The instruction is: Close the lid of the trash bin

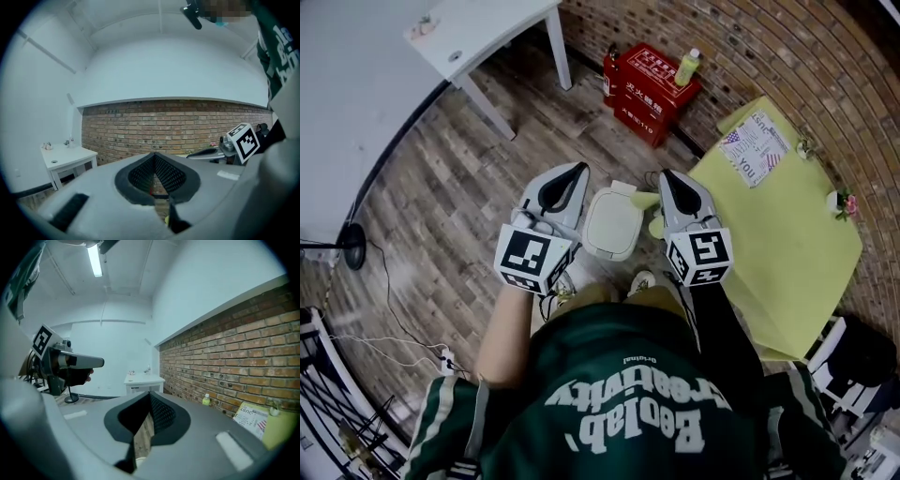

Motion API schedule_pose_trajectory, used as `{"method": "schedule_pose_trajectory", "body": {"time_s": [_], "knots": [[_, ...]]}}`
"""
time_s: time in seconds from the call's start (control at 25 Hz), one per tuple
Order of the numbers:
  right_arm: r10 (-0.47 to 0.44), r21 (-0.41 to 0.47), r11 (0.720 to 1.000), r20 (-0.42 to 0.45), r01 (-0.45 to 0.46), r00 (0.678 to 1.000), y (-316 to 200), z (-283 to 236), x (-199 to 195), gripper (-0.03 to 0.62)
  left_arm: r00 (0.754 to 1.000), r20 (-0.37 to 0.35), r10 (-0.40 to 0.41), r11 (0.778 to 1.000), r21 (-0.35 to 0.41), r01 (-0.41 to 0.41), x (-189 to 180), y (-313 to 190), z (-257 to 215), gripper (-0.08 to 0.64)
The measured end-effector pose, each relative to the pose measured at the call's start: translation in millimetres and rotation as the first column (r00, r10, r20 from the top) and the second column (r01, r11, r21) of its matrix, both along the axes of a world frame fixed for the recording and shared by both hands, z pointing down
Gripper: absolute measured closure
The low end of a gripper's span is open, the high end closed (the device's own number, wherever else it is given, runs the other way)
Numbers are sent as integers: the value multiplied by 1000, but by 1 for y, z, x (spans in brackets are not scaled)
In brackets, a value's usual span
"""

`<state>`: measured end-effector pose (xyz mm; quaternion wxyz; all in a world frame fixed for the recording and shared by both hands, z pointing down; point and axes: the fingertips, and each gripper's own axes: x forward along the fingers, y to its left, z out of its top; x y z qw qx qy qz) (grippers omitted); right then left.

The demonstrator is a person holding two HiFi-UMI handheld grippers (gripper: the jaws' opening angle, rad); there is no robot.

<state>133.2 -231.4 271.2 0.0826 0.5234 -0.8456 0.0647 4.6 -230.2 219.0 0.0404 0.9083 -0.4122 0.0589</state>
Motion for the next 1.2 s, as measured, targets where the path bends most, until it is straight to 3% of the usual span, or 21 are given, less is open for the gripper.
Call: {"method": "schedule_pose_trajectory", "body": {"time_s": [0.2,0.44,1.2], "knots": [[-71,53,996,9,70,997,5,-21,-1,580,1000,12,-7,999,47,7,4,-2,-14,552],[-86,104,991,-17,87,996,5,-39,-1,580,1000,26,-13,997,80,11,6,0,-26,552],[-88,121,989,-7,89,996,3,-44,-28,580,1000,11,-27,994,102,26,-20,2,-36,552]]}}
